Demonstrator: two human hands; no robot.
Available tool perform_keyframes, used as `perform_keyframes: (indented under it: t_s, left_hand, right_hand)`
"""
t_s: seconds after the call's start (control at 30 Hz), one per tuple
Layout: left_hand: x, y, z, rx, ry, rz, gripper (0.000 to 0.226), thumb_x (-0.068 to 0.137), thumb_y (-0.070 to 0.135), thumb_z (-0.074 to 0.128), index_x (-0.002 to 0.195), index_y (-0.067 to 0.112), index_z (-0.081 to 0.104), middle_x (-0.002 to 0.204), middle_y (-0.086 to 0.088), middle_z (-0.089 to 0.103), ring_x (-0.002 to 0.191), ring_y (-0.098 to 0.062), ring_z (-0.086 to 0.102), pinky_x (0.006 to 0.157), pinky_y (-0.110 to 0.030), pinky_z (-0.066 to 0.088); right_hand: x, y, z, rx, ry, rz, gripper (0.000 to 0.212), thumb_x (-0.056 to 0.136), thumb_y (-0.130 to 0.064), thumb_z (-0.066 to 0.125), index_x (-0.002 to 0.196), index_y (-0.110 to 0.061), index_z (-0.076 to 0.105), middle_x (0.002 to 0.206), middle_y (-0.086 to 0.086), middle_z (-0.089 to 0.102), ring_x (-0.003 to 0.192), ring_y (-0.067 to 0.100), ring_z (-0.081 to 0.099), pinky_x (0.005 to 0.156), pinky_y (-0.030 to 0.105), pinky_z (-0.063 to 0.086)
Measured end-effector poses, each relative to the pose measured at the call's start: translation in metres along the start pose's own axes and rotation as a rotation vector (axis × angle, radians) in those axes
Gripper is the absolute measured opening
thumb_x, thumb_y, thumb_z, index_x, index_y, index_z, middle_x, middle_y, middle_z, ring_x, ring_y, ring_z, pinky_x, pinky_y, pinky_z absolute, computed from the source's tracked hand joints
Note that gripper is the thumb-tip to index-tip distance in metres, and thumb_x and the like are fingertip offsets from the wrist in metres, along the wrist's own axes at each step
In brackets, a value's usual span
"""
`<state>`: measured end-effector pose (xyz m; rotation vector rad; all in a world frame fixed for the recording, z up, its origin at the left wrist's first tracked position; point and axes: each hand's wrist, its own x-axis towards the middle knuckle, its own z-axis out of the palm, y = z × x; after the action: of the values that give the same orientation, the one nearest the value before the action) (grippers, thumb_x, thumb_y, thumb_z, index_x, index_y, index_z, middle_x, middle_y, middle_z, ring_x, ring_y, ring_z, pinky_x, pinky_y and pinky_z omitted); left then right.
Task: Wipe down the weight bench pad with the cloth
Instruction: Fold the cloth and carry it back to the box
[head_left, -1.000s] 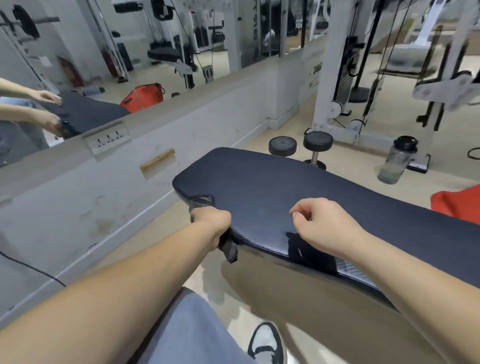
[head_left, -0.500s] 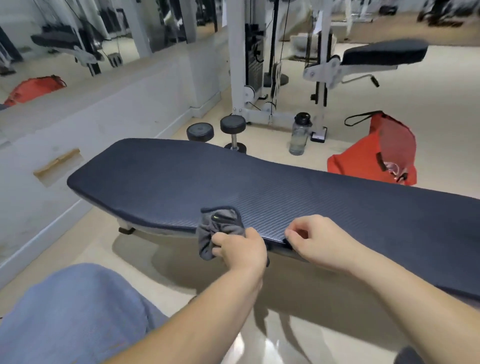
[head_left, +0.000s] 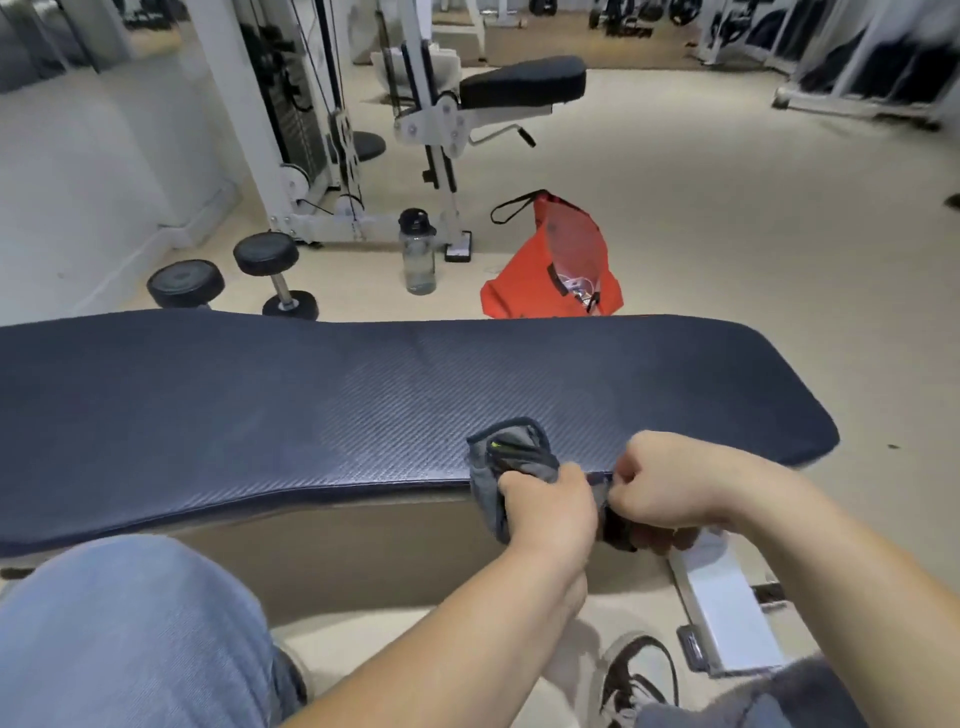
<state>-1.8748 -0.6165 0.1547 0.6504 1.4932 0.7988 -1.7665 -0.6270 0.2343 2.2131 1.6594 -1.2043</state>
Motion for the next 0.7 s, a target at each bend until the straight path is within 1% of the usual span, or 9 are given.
perform_keyframes:
  t_s: [0.07, 0.1, 0.17, 0.27, 0.33, 0.4, 0.5, 0.57, 0.7]
  left_hand:
    - [-0.011, 0.005, 0.020, -0.081, -0.102, -0.094, 0.028, 0.083, 0.024, 0.063, 0.106, 0.007, 0.061, 0.094, -0.009, 0.072, 0.076, -0.025, 0.067, 0.069, -0.029, 0.053]
    - [-0.013, 0.007, 0.028, -0.118, -0.146, -0.136, 0.030, 0.081, 0.024, 0.064, 0.105, 0.008, 0.064, 0.094, -0.009, 0.075, 0.079, -0.026, 0.071, 0.075, -0.033, 0.058]
    - [-0.017, 0.010, 0.043, -0.165, -0.252, -0.203, 0.023, 0.085, 0.020, 0.065, 0.103, 0.006, 0.068, 0.095, -0.013, 0.078, 0.083, -0.030, 0.075, 0.079, -0.044, 0.062]
    - [-0.026, 0.017, 0.060, -0.070, -0.423, -0.239, 0.008, 0.092, 0.013, 0.061, 0.093, 0.009, 0.068, 0.089, -0.013, 0.075, 0.066, -0.026, 0.070, 0.060, -0.031, 0.056]
    - [-0.026, 0.023, 0.061, 0.097, -0.510, -0.225, 0.008, 0.092, 0.015, 0.059, 0.089, 0.015, 0.067, 0.082, -0.009, 0.071, 0.056, -0.021, 0.064, 0.057, -0.025, 0.047]
    - [-0.025, 0.025, 0.053, 0.310, -0.602, -0.203, 0.009, 0.089, 0.024, 0.060, 0.090, 0.019, 0.067, 0.080, -0.004, 0.064, 0.061, -0.018, 0.058, 0.062, -0.027, 0.042]
    - [-0.017, 0.024, 0.039, 0.493, -0.621, -0.118, 0.006, 0.080, 0.026, 0.063, 0.083, 0.022, 0.065, 0.082, -0.002, 0.054, 0.073, -0.021, 0.050, 0.070, -0.035, 0.042]
    - [-0.014, 0.025, 0.036, 0.503, -0.604, -0.066, 0.006, 0.080, 0.025, 0.063, 0.085, 0.023, 0.065, 0.085, -0.002, 0.059, 0.078, -0.022, 0.053, 0.073, -0.037, 0.045]
    - [-0.013, 0.029, 0.044, 0.438, -0.583, 0.058, 0.009, 0.083, 0.015, 0.057, 0.085, 0.021, 0.064, 0.082, -0.004, 0.062, 0.076, -0.020, 0.058, 0.069, -0.036, 0.048]
  right_hand:
    - [-0.011, 0.027, -0.004, 0.108, 0.066, 0.060, 0.021, 0.079, -0.012, 0.051, 0.086, -0.002, 0.067, 0.063, 0.011, 0.074, 0.053, 0.026, 0.067, 0.054, 0.032, 0.058]
    - [-0.017, 0.039, -0.002, 0.162, 0.103, 0.080, 0.017, 0.081, -0.012, 0.055, 0.094, -0.006, 0.063, 0.065, 0.010, 0.073, 0.053, 0.025, 0.067, 0.051, 0.031, 0.058]
    - [-0.023, 0.056, 0.009, 0.275, 0.220, 0.064, 0.032, 0.082, -0.018, 0.070, 0.111, -0.016, 0.057, 0.078, 0.005, 0.074, 0.050, 0.021, 0.067, 0.044, 0.027, 0.053]
    - [-0.014, 0.073, 0.035, 0.462, 0.460, -0.039, 0.053, 0.078, -0.023, 0.079, 0.125, -0.036, 0.056, 0.100, 0.000, 0.071, 0.048, 0.021, 0.070, 0.041, 0.033, 0.055]
    - [-0.001, 0.088, 0.049, 0.587, 0.568, -0.040, 0.039, 0.082, -0.020, 0.076, 0.114, -0.038, 0.063, 0.096, -0.001, 0.073, 0.059, 0.024, 0.072, 0.050, 0.045, 0.062]
    - [0.007, 0.103, 0.056, 0.712, 0.597, 0.009, 0.018, 0.088, -0.020, 0.072, 0.100, -0.033, 0.066, 0.088, 0.002, 0.074, 0.064, 0.023, 0.071, 0.061, 0.055, 0.064]
    - [0.012, 0.113, 0.058, 0.924, 0.600, 0.063, 0.010, 0.094, -0.018, 0.062, 0.098, -0.026, 0.064, 0.086, 0.014, 0.070, 0.061, 0.025, 0.061, 0.060, 0.046, 0.061]
    - [0.018, 0.115, 0.059, 1.034, 0.689, 0.114, 0.008, 0.095, -0.017, 0.059, 0.099, -0.022, 0.061, 0.081, 0.012, 0.063, 0.062, 0.025, 0.054, 0.057, 0.039, 0.056]
    - [0.036, 0.120, 0.051, 1.372, 0.830, 0.249, 0.018, 0.094, -0.017, 0.051, 0.110, -0.025, 0.055, 0.095, 0.008, 0.062, 0.070, 0.027, 0.053, 0.065, 0.047, 0.060]
